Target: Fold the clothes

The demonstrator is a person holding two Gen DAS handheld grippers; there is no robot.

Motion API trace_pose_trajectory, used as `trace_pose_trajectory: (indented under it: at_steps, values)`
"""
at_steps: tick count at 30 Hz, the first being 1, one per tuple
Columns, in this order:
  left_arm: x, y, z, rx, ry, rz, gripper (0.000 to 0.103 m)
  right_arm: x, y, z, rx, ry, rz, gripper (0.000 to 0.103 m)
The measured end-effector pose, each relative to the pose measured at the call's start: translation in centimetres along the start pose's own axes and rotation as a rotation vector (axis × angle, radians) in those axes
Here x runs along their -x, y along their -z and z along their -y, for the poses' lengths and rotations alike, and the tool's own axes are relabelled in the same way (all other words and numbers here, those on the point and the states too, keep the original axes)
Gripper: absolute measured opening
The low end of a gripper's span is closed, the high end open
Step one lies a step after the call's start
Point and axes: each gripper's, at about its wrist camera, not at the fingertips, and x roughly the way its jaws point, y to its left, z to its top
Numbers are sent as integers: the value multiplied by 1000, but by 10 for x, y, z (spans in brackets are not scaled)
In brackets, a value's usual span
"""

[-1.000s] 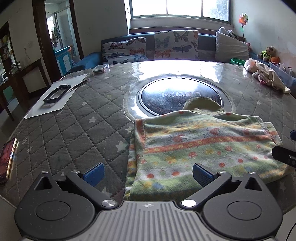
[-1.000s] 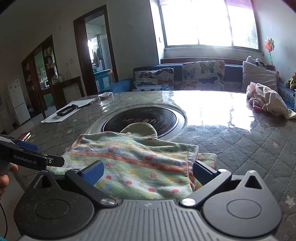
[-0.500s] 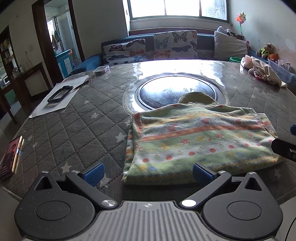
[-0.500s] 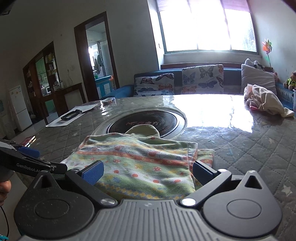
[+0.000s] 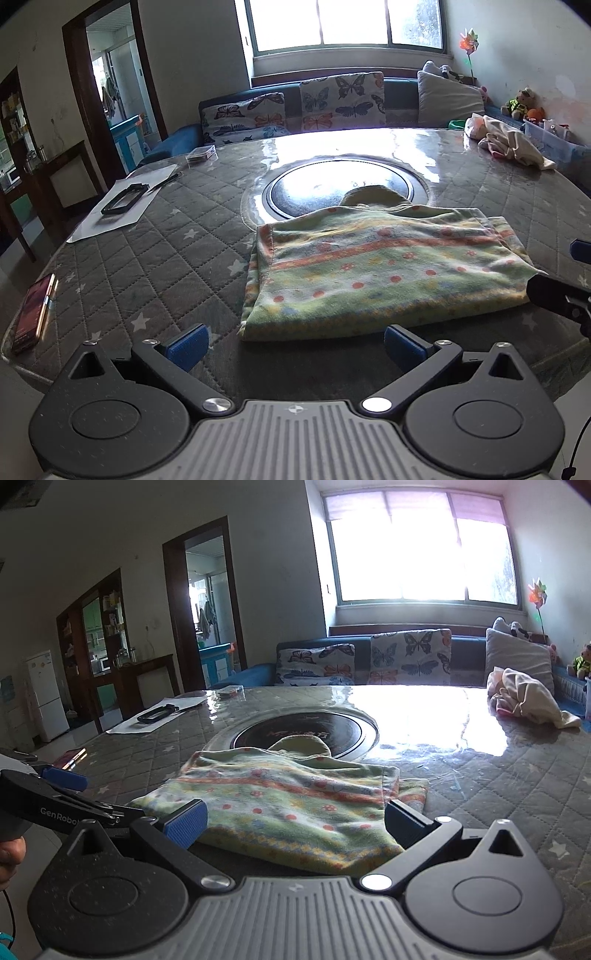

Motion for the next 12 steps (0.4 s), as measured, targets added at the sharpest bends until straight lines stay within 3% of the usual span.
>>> trace_pose_trajectory:
  at_steps: [12]
  values:
    - [18,4,4,6,10,37,103,18,0,-18,62,-5,25,103]
